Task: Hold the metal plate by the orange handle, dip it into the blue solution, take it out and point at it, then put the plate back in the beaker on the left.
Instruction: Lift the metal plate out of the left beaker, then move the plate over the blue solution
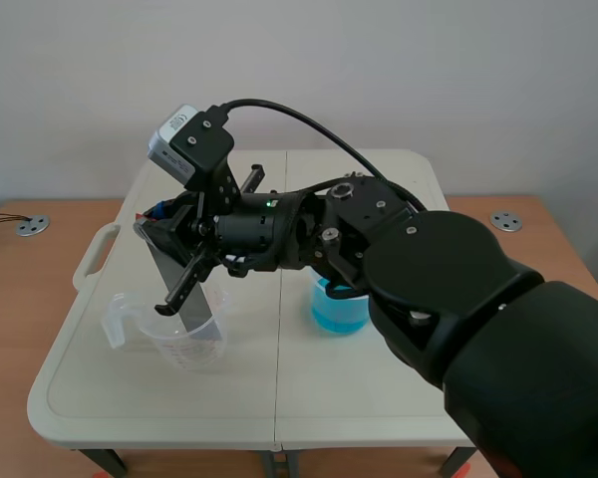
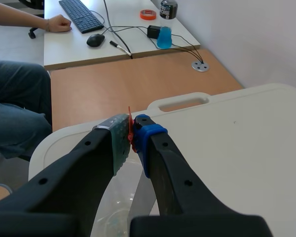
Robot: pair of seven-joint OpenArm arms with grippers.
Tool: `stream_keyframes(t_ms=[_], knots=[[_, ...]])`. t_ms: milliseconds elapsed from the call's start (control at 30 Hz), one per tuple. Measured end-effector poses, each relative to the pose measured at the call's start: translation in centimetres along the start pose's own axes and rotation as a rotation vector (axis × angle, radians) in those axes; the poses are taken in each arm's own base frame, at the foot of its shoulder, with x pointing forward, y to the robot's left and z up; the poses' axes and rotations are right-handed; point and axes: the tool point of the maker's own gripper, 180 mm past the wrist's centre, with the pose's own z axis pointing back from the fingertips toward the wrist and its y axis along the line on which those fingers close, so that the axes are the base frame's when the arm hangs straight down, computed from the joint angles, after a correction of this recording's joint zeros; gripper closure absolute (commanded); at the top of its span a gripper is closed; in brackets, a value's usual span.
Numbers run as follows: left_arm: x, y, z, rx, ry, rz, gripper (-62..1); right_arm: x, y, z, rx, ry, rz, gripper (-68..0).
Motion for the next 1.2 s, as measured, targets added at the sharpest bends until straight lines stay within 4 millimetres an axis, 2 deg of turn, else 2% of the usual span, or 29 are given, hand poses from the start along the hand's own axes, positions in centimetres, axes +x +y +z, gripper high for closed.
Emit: stream_keyframes(t_ms=[200, 333, 533, 800, 967, 1200], knots=[[0.0, 0.0, 0.0, 0.0, 0.0, 0.0, -3.4, 0.5, 0.6, 0.8, 0.054, -0.002, 0.032, -1.3], [0.0, 0.0, 0.0, 0.0, 0.0, 0.0, -3.4, 1.2, 0.2, 2.0, 0.045, -0.01, 0.079, -1.3], [0.0, 0.0, 0.0, 0.0, 0.0, 0.0, -3.4, 3.5, 0.9, 2.8, 0.05, -0.063, 0.141, -1.3], [0.0, 0.0, 0.0, 0.0, 0.0, 0.0, -3.4, 5.6, 1.8, 3.6, 0.053, -0.088, 0.205, -1.3], [0.0, 0.0, 0.0, 0.0, 0.0, 0.0, -3.4, 7.8, 1.2, 4.5, 0.007, -0.116, 0.251, -1.3], [0.6, 0.4, -0.4, 0.005, -0.022, -0.017, -3.4, 9.7, -0.1, 6.0, -0.068, -0.112, 0.303, -1.3]])
